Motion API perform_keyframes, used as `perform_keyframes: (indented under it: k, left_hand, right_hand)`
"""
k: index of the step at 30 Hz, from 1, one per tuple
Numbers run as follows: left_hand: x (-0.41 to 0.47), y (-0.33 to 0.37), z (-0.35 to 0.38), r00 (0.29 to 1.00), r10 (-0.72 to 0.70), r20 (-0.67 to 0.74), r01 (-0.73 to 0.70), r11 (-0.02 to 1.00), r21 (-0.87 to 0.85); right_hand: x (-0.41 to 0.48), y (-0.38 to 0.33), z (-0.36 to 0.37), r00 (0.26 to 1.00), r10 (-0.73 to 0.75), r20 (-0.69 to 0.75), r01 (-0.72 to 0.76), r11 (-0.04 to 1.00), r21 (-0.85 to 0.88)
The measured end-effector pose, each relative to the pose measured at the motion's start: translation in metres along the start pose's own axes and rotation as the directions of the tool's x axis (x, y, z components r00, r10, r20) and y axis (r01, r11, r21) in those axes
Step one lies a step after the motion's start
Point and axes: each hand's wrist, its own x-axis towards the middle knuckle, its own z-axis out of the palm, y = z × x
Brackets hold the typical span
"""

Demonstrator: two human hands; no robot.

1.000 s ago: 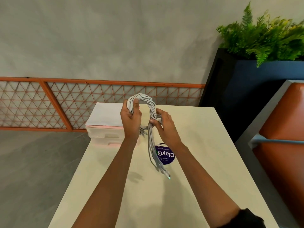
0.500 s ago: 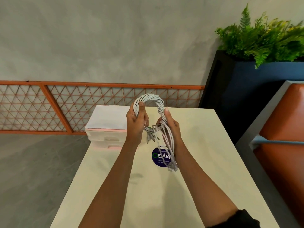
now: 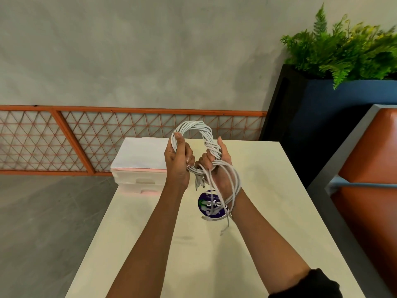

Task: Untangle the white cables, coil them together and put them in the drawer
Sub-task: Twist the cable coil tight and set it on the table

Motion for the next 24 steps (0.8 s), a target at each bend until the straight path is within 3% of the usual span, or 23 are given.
perform_keyframes:
  k: [5,9,14,17,20,24]
  left_hand:
    - [0.001,0.004,-0.003,0.999,0.050,0.005,-0.050,0.998,0.034]
    - [0.000,-0.001,-0.002,0.998,0.052,0.023,-0.054,0.997,0.061]
    - [0.000,-0.005,-0.005,1.000,0.010,0.022,-0.011,1.000,0.024]
    - [-0.001,-0.006,-0.005,0.999,-0.033,0.039,0.034,0.999,-0.025]
    - [0.000,-0.003,-0.002,0.990,-0.113,0.081,0.120,0.989,-0.089]
    - [0.002,-0.005,-0.011,0.967,-0.184,0.175,0.217,0.957,-0.194]
  right_hand:
    - [-0.009,-0.007,0.003,0.970,-0.045,-0.240,-0.023,0.962,-0.272]
    - [-0.008,-0.008,0.004,0.951,-0.019,-0.309,-0.056,0.971,-0.233]
    - [-0.005,-0.011,0.008,0.971,0.145,-0.191,-0.154,0.987,-0.036]
    - [-0.005,-0.009,0.009,0.987,0.139,-0.084,-0.133,0.988,0.075]
    - [-0.005,-0.011,0.010,0.998,0.055,-0.031,-0.053,0.997,0.063]
    - [-0.005,-0.015,0.014,0.995,-0.036,-0.091,0.029,0.996,-0.080]
